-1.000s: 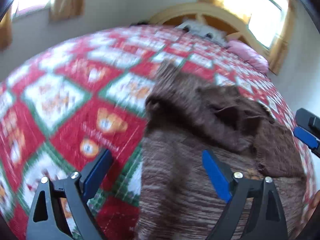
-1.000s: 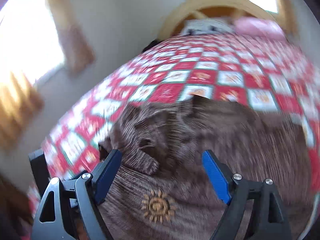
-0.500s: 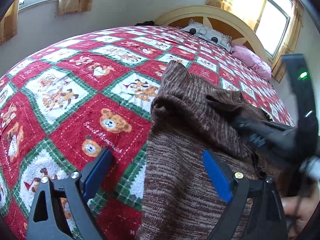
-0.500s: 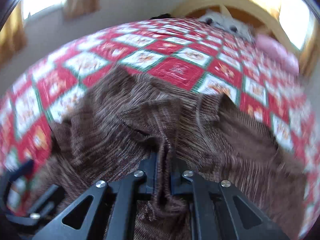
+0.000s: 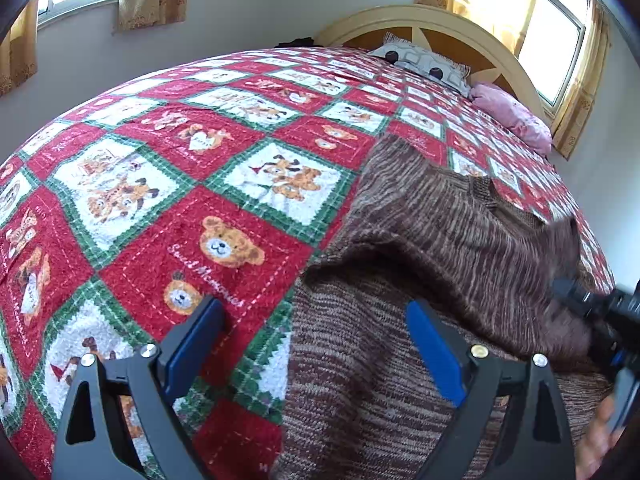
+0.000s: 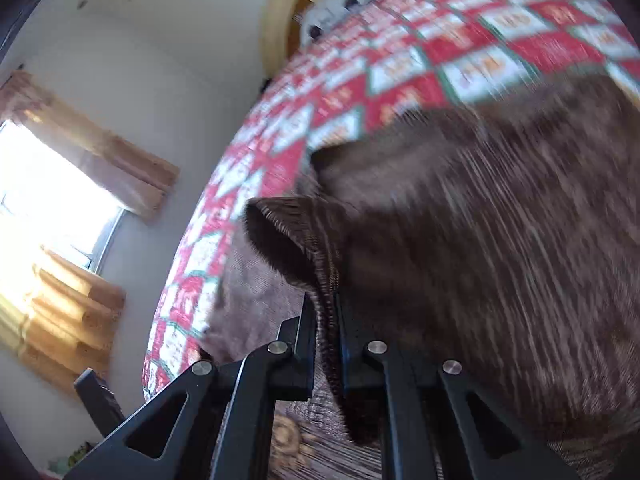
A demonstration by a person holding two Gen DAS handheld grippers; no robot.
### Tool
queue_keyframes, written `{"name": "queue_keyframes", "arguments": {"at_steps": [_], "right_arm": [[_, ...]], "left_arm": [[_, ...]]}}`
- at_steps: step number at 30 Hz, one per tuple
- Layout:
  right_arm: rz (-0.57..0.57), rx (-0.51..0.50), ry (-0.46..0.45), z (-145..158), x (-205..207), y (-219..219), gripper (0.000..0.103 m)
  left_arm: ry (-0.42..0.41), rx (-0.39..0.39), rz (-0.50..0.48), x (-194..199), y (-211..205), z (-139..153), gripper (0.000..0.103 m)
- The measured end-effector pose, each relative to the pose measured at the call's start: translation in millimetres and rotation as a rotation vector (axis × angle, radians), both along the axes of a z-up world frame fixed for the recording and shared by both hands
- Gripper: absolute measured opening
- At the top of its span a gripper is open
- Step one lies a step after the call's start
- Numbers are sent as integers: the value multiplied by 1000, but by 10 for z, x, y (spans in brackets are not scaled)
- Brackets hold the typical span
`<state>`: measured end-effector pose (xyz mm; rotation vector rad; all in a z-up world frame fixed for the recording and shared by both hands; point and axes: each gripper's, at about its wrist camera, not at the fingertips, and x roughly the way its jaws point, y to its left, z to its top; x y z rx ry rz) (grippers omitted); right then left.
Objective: Fold small clothes
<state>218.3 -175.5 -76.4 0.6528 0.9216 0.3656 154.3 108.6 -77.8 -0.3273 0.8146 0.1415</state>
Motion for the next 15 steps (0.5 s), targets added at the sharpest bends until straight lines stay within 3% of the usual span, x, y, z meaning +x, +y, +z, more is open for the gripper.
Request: {"name": "queue_keyframes", "arguments": {"at_steps": [7,12,15], "right_arm": [[-87,24,35,-7,-76,-294,10],[-198,-94,-26,204,-326,-479,10],[-142,-142,-68,323,-428,-366,10]], "left_arm": [[-6,-14,4,-4,42,-9,96],[-8,-15,0,-6,40,-10,96],[-5,-10,-3,2,33,-13,97]]}}
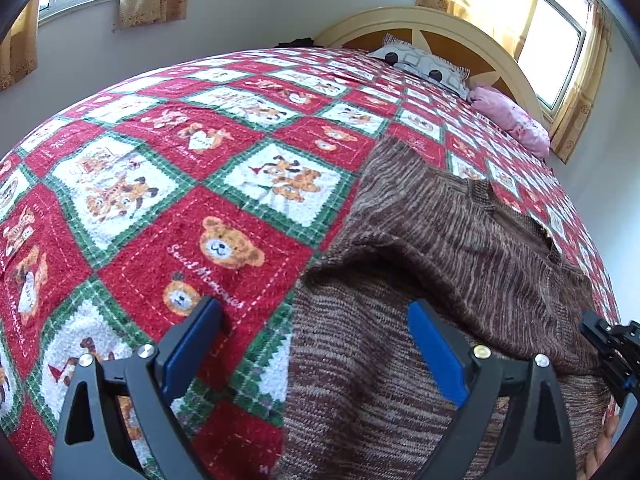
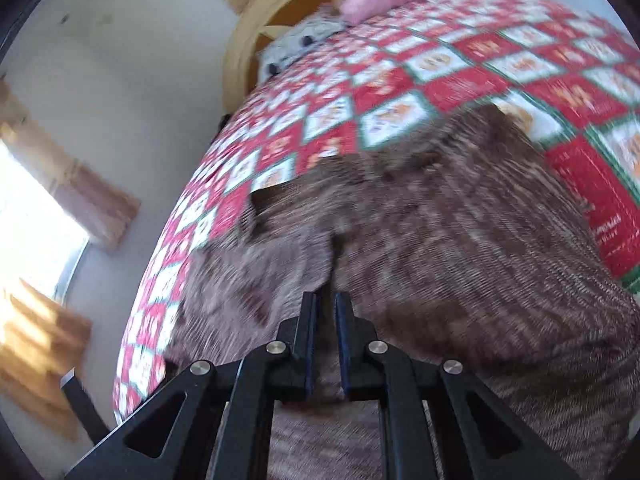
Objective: Fold small clothes
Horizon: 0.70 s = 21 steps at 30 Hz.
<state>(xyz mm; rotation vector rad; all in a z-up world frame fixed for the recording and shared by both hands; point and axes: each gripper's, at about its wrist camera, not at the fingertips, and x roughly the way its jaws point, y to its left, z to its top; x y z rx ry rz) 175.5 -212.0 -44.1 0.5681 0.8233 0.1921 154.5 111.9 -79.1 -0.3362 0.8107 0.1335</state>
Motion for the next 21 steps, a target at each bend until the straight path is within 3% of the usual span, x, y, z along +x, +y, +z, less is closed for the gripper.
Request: {"name": "queue_keyframes", "arguments": {"at_steps": [5,7,9,12,16,21], "right_arm": [[202,-125,-21,-22,-13,535,10],[218,-188,30,-194,33,670,10],[193,-169,9,-213,14,646,10],[177,-116,48,-126,13,521,10],[82,-104,-113,336,-381,156,10],[-92,-253,-322,1016,-1199,-502,10]], "left_arm": [[9,19,-3,12,-26,-5,97],[7,17,-6,13,-24,-7,98],[9,19,-9,17,-26,-9,99],[13,27,-20,23,-38,-10,100],[13,24,-38,15,-43,-8,102],[-7,34,-85,-108,-51,39,102]]}}
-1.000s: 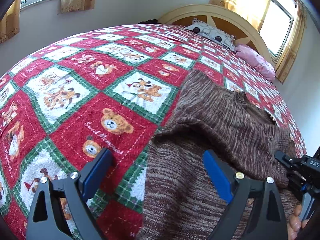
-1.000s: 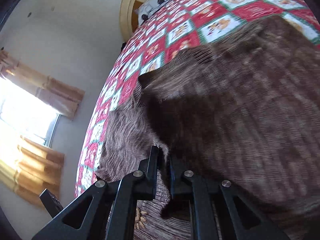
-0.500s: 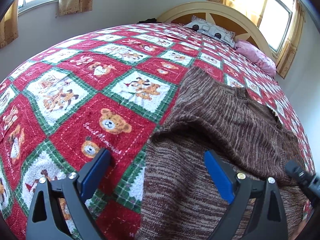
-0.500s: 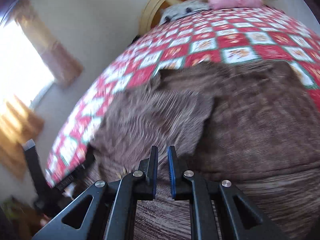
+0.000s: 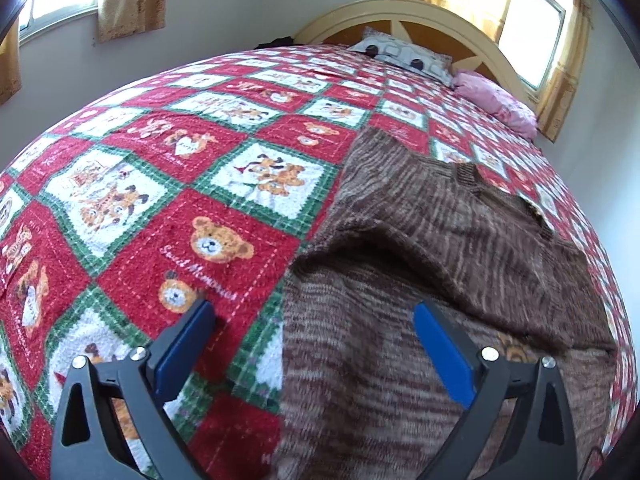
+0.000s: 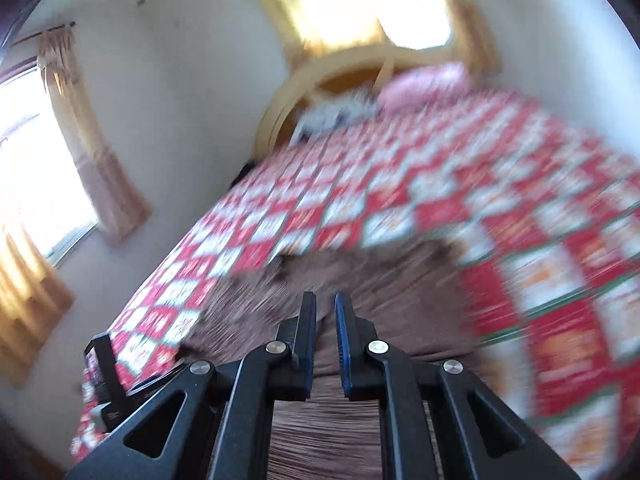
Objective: Fold small clothes
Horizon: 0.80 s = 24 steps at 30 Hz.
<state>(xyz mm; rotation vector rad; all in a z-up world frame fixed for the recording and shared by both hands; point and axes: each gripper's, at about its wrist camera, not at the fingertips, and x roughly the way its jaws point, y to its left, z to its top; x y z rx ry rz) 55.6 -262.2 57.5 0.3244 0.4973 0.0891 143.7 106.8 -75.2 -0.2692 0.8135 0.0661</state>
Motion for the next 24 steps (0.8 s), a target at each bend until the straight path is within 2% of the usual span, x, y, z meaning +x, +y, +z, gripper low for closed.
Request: {"name": "queue_keyframes", "arguments": {"at_steps": [4,7,8,12,15,17,19,22,24], "right_arm": [[-204,-74,-135,395,-744,-496,10],[-243,-18,-240,584,-1138,-827,10],[-220,40,-281,612,-1274,-919,10],[-69,389,-459,652,-1686,-1294,10],[-1,506,-448,738,-1803,-1484,10],[-33,464,-413,815,-1868,-1517,10],[-73,367,-383,929,-2091,-1555,10],[-139,170,-366,1152,-2489,-1532,10],[-191,50,-387,1349,-2824,-1520,16]], "left_arm": [[-24,0,-32,-225,73,63,102],[-55,-18,-60,-384,139,169,102],[-80,-4,-66,-452,153,241,102],[-182,59,-85,-686,208,563,102],[-247,107,-95,-856,282,836,102],[-272,128,-118,-942,347,1002,102],[-283,154,-174,-1048,391,1128,102],[-305,236,-222,-1280,447,1243,102],[-301,268,-248,-1432,490,1245,103]]}}
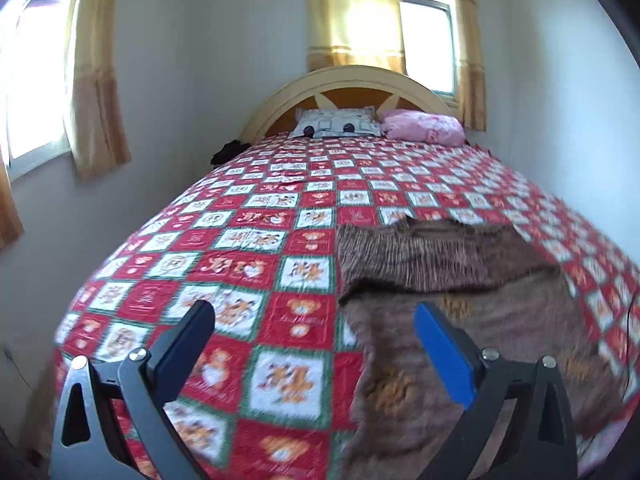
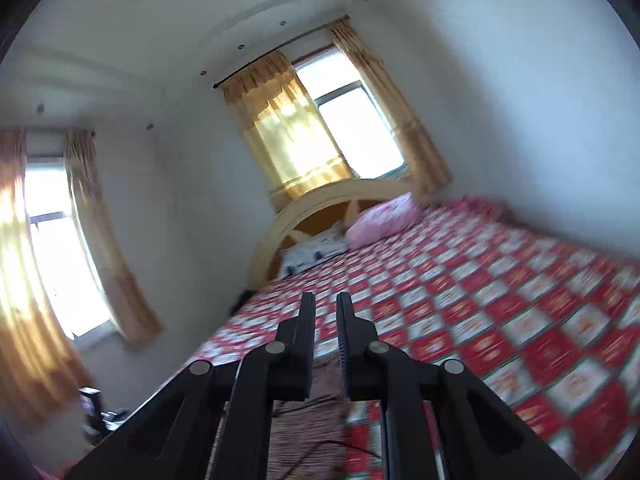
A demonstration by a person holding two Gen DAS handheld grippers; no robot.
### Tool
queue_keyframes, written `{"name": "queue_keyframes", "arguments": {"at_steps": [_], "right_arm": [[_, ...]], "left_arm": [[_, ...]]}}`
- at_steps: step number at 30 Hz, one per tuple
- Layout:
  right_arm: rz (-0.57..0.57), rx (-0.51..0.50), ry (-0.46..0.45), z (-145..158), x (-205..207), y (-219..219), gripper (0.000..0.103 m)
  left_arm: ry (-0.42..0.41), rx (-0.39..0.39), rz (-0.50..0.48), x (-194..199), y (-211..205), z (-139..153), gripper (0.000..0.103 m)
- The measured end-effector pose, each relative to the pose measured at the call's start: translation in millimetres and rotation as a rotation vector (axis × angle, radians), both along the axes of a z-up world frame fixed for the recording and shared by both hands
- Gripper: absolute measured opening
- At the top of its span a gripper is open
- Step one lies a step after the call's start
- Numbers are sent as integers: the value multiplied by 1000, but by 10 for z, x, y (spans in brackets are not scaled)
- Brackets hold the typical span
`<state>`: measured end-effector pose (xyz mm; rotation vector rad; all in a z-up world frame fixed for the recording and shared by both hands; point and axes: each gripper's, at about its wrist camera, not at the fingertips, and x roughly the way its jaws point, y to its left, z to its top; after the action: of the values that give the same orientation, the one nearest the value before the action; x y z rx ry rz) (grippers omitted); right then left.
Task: Fold small clothes
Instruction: 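Fold the hem over toward the collar with the right gripper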
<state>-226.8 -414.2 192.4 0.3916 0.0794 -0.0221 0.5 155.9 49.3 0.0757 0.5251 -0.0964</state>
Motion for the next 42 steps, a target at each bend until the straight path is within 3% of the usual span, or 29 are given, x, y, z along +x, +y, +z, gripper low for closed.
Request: {"name": "queue_keyframes", "arguments": {"at_steps": [1,2,4,6,7,9,12,15,18,22,24,26,28,30,35,39,42], "right_arm": [[-20,-23,-12,60,-123,11,33],[-43,-43,-39,146,-275,3,59],[-92,-77,-153,335,-707,11,86],[-141,-110,-260,440,-1049,56,95],[-146,-130,-258,482,-1133,83,96],[-120,-173,-172,497,-1124,157,96],[-74,-228,-1,276,-865,353,96],[56,-243,164,-199,-341,585,96],[201,-250,332,-739,183,890,96],[312,-221,479,-1402,510,1139,95],[351,-130,569,-1811,675,1140,88],[366,-72,641,-2080,743,1181,64],[355,-36,732,-2357,827,1149,62],[342,-43,778,-2536,855,1132,62],[408,-107,800,-2605,821,1314,62],[445,-134,827,-2582,805,1431,62],[443,-138,835,-2572,811,1443,63]], "left_arm": [[5,9,-7,-95,30,-32,103],[8,14,-11,-162,49,-58,103],[19,33,-22,-309,78,-146,103],[33,50,-29,-398,87,-240,103],[44,50,-30,-433,93,-303,103],[79,45,-47,-459,82,-419,103],[158,2,-79,-420,23,-597,103],[242,-49,-151,-419,-86,-785,103],[292,-18,-182,-458,-219,-996,103],[370,-48,-216,-502,-278,-1262,103],[404,-48,-216,-489,-323,-1398,103],[373,-3,-215,-539,-393,-1443,103],[357,31,-242,-586,-458,-1450,103],[355,14,-266,-618,-476,-1429,103],[351,-39,-273,-640,-443,-1399,100],[382,-109,-319,-659,-364,-1330,81],[424,-166,-314,-697,-226,-1359,78]]}}
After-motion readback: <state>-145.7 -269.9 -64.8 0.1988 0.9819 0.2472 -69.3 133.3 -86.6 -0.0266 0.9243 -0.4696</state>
